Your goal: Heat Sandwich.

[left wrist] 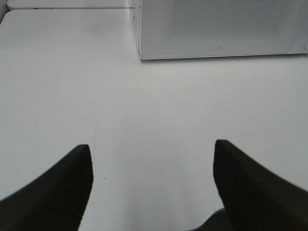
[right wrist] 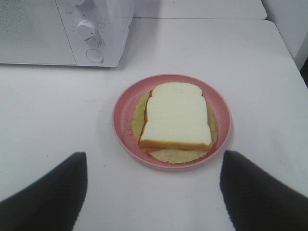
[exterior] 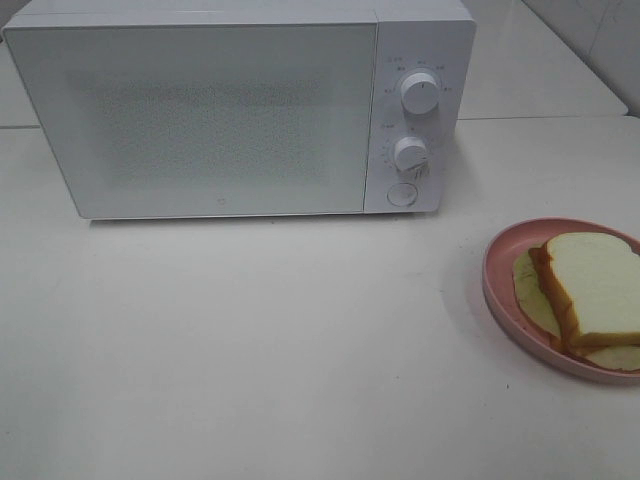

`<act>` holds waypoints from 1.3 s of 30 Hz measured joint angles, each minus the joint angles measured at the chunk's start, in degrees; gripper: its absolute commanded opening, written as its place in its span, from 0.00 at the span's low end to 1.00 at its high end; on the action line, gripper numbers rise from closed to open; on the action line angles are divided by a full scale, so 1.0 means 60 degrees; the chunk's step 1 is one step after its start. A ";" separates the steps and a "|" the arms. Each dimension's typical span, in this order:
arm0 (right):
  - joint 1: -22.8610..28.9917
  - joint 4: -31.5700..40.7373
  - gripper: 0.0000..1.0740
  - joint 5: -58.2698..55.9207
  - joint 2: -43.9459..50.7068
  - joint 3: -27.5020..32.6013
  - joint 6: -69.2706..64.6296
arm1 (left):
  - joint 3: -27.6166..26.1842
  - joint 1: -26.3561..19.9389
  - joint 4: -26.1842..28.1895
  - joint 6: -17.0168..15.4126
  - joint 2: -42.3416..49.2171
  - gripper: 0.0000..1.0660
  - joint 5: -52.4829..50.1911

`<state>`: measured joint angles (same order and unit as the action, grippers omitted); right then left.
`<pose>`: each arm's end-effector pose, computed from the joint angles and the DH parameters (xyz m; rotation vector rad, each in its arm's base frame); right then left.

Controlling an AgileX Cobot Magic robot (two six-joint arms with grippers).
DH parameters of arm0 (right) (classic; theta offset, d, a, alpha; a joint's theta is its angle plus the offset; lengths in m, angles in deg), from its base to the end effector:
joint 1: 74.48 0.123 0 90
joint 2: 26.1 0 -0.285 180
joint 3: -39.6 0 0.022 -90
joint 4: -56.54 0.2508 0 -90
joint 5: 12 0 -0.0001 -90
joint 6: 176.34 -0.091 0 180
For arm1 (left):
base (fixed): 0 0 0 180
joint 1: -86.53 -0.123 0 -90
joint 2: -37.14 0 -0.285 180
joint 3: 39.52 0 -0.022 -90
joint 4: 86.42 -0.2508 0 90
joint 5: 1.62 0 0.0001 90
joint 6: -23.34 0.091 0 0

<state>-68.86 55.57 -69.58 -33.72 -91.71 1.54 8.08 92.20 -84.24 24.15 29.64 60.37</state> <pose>-0.0027 -0.0016 0.2813 -0.0605 1.9873 0.0673 -0.0088 -0.0022 0.2803 0.1183 2.0410 -0.0985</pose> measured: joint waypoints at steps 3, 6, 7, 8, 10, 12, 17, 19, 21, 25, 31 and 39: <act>0.0000 0.0000 0.69 0.0000 0.0000 0.0000 0.0000 | 0.0000 0.0000 0.0000 0.0000 0.0000 0.63 0.0000; 0.0000 0.0000 0.69 0.0000 0.0000 0.0000 0.0000 | 0.0000 0.0000 0.0000 0.0000 0.0000 0.63 0.0000; 0.0000 0.0000 0.69 0.0000 0.0000 0.0000 0.0000 | 0.0000 0.0000 0.0000 0.0000 0.0000 0.63 0.0000; 0.0000 0.0000 0.69 0.0000 0.0000 0.0000 0.0000 | 0.0000 0.0000 0.0000 0.0000 0.0000 0.63 0.0000; 0.0000 0.0000 0.69 0.0000 0.0000 0.0000 0.0000 | 0.0000 0.0000 0.0000 0.0000 0.0000 0.63 0.0000; 0.0000 0.0000 0.69 0.0000 0.0000 0.0000 0.0000 | 0.0000 0.0000 0.0000 0.0000 0.0000 0.63 0.0000; 0.0000 0.0000 0.69 0.0000 0.0000 0.0000 0.0000 | 0.0000 0.0000 0.0000 0.0000 0.0000 0.63 0.0000; 0.0000 0.0000 0.69 0.0000 0.0000 0.0000 0.0000 | 0.0000 0.0000 0.0000 0.0000 0.0000 0.63 0.0000; 0.0000 0.0000 0.69 0.0000 0.0000 0.0000 0.0000 | 0.0000 0.0000 0.0000 0.0000 0.0000 0.63 0.0000; 0.0000 0.0000 0.69 0.0000 0.0000 0.0000 0.0000 | 0.0000 0.0000 0.0000 0.0000 0.0000 0.63 0.0000; 0.0000 0.0000 0.69 0.0000 0.0000 0.0000 0.0000 | 0.0000 0.0000 0.0000 0.0000 0.0000 0.63 0.0000; 0.0000 0.0000 0.69 0.0000 0.0000 0.0000 0.0000 | 0.0000 0.0000 0.0000 0.0000 0.0000 0.63 0.0000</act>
<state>-68.86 55.57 -69.58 -33.72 -91.71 1.54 8.08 92.20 -84.24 24.15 29.64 60.37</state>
